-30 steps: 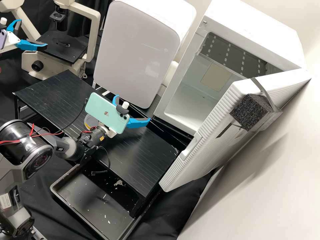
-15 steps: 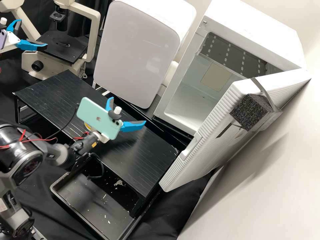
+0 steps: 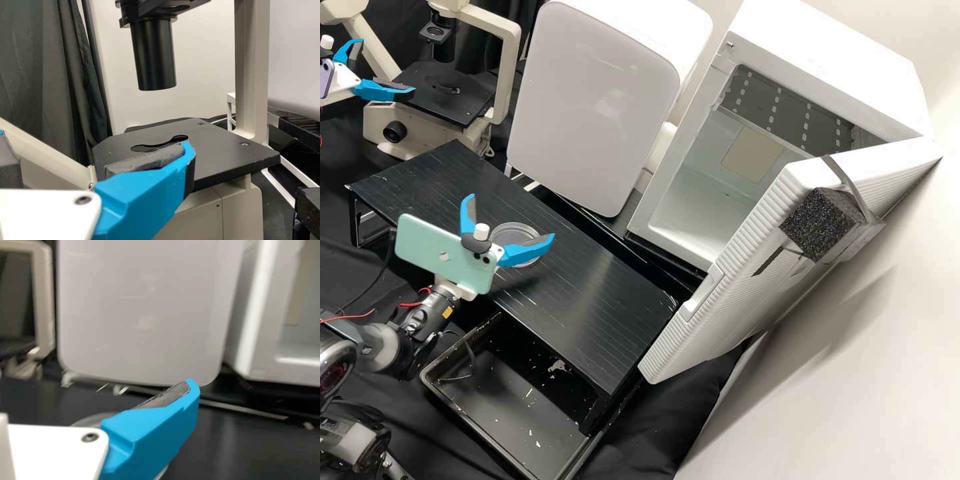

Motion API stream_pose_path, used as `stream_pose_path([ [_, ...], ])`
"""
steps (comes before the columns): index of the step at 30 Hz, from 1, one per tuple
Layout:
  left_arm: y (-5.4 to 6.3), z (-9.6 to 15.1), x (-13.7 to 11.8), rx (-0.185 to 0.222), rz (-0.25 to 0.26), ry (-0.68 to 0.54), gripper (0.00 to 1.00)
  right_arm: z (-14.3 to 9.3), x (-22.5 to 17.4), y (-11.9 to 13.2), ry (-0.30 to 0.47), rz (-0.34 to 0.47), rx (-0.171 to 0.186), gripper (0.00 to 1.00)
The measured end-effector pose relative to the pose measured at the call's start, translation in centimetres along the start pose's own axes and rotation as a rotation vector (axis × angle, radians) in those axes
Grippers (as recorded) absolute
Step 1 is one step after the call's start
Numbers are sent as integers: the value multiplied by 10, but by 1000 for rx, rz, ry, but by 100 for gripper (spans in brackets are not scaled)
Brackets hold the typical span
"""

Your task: Place the petri dish in the incubator

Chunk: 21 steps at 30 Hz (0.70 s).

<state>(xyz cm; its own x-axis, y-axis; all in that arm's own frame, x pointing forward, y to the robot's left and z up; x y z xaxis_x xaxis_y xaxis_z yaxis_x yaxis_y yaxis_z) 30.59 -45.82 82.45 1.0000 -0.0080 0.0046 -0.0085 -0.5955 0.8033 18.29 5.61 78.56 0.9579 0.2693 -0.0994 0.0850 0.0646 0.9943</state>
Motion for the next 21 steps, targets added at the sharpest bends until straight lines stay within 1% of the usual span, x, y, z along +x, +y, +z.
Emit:
stream_pose_path([
  [2, 0, 0, 0, 0, 0, 0, 100, 1, -2, -2, -10, -7, 1, 100],
  [7, 0, 0, 0, 0, 0, 0, 100, 4, -4, -1, -40, 5, 9, 100],
  [13, 0, 0, 0, 0, 0, 0, 100, 8, -6, 6, -62, 51, 7, 100],
  [17, 0, 0, 0, 0, 0, 0, 100, 9, -6, 7, -74, 66, 5, 100],
  [21, 0, 0, 0, 0, 0, 0, 100, 11, -4, 1, -92, 35, -3, 100],
])
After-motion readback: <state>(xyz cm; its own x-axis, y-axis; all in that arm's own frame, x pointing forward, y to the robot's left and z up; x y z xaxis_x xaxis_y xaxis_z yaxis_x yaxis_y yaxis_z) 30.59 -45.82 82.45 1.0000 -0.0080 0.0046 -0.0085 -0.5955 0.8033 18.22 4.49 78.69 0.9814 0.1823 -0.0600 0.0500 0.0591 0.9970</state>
